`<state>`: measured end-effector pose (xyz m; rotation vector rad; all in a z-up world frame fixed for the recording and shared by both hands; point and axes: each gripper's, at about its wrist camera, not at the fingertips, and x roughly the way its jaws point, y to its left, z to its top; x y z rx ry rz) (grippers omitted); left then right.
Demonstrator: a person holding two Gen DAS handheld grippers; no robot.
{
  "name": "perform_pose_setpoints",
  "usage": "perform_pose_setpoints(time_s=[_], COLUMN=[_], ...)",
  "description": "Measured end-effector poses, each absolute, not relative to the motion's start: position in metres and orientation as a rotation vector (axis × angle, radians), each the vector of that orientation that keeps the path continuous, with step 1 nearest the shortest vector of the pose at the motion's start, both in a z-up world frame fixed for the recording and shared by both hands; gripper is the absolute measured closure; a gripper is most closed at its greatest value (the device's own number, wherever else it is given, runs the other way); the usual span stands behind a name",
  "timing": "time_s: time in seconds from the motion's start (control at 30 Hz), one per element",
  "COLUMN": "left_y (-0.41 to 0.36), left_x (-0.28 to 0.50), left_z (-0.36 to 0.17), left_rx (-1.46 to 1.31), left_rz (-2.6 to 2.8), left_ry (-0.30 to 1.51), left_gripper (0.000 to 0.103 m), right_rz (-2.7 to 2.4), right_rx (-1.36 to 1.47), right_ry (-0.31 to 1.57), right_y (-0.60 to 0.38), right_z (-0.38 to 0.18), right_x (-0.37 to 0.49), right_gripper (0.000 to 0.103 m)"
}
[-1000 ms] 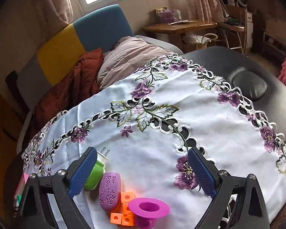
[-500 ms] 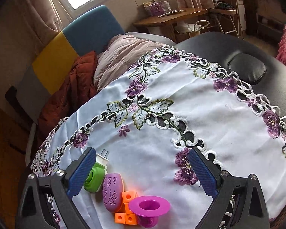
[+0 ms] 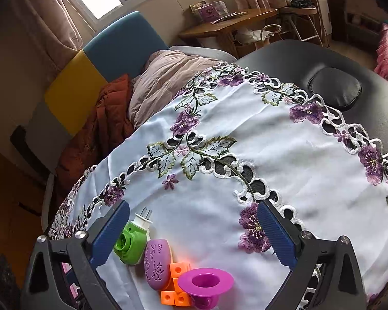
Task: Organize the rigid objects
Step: 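Move both tools back toward the toys on the cloth, then grasp the green plug-shaped piece with the left tool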
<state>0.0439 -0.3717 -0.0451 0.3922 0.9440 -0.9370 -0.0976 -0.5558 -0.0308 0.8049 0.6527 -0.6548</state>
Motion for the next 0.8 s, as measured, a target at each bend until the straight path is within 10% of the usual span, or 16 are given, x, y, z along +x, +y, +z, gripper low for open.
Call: perform_pose_setpoints(time_s=[0.8], left_y=[-0.378], left_x=[0.081], left_z=[-0.098], left_rx=[0.326], left_rz=[-0.846], left_ry=[1.081], left_gripper=[0.049], right_rz=[-0.667], right_rx=[0.849], right_ry=[0.619], right_y=[-0.567], right_z=[-0.033], right_x=[-0.104], right_gripper=[0.003])
